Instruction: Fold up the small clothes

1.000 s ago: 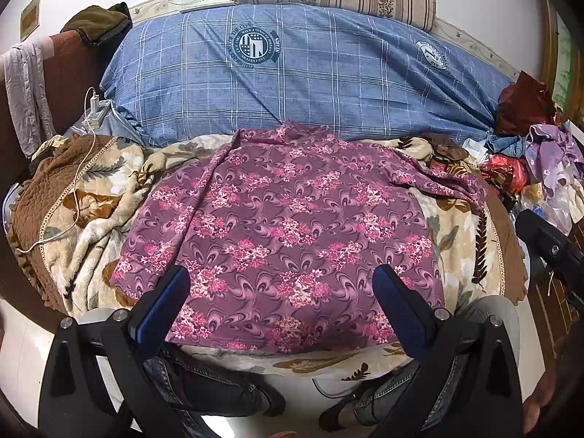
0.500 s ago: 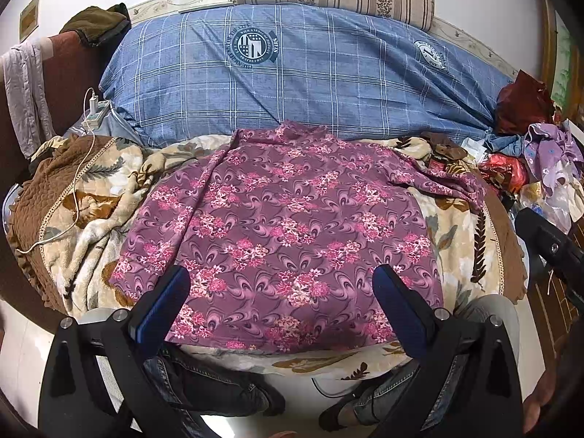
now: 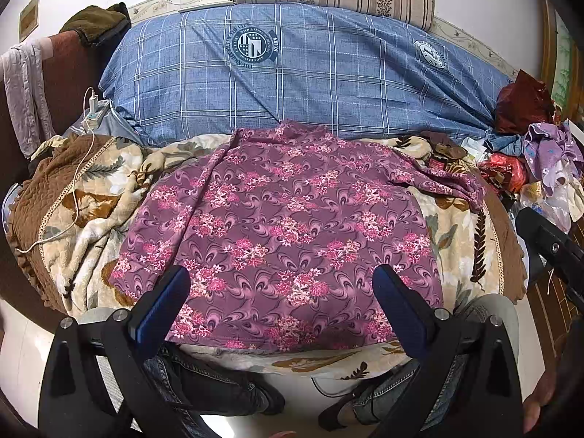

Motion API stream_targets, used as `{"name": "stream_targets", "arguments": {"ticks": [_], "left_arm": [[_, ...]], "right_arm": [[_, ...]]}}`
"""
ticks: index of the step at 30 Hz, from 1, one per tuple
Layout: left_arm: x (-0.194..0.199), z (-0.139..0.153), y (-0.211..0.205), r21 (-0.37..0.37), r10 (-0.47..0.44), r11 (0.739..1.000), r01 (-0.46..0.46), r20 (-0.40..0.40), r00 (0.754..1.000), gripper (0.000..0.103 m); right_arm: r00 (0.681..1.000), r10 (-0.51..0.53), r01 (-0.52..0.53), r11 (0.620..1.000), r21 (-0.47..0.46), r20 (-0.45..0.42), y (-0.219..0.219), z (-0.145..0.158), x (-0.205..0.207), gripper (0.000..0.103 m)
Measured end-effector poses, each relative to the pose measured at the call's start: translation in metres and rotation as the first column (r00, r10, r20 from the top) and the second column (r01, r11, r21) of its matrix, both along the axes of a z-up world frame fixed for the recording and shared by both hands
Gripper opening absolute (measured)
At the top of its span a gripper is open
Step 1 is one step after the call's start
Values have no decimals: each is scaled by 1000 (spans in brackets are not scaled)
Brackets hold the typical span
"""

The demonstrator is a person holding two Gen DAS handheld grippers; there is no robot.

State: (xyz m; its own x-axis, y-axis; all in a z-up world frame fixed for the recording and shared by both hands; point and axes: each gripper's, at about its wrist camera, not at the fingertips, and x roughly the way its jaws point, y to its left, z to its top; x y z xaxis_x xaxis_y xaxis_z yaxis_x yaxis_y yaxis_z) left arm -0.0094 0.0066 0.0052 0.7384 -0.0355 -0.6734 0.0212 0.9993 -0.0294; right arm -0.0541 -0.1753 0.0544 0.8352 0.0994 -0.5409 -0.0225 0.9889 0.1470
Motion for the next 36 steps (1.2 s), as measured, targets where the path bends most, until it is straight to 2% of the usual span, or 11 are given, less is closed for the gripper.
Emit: {"name": "stream_targets", "arguments": {"ticks": [12,17,21,24,27,31,33,35,36], "left_arm": [[6,-9,5,-23,29,999,-30,-32,999,101],[29,-23,42,-32,102,994,-103,-41,994,101],[46,-40,84,-37,174,984,-176,-59,983,101],[59,-57,120,-52,226,972,-231,-85,970,101],[72,-75,155,-65,262,960,-271,-117,958,101],[87,-98,181,-94,235,963,-251,-156,960,101],[96,-114,185,-77,211,971,-227,-180,961,101],[107,-131,184,-24,203,977,-213,-218,954,93],[113,-141,184,1,198,979,-204,-239,951,86]], "right_arm": [[1000,15,-15,1000,-1,-12,0,-4,10,103],[996,83,-83,997,-1,-13,15,-6,30,103],[984,177,-176,984,14,-23,42,-8,54,103],[965,255,-252,966,60,-58,67,-18,79,101],[937,336,-327,940,97,-99,101,-34,109,96],[874,451,-429,891,149,-179,161,-66,155,96],[852,476,-452,879,153,-217,183,-80,175,96],[817,522,-490,852,184,-245,209,-93,197,92],[808,531,-496,847,192,-255,218,-98,205,90]]}}
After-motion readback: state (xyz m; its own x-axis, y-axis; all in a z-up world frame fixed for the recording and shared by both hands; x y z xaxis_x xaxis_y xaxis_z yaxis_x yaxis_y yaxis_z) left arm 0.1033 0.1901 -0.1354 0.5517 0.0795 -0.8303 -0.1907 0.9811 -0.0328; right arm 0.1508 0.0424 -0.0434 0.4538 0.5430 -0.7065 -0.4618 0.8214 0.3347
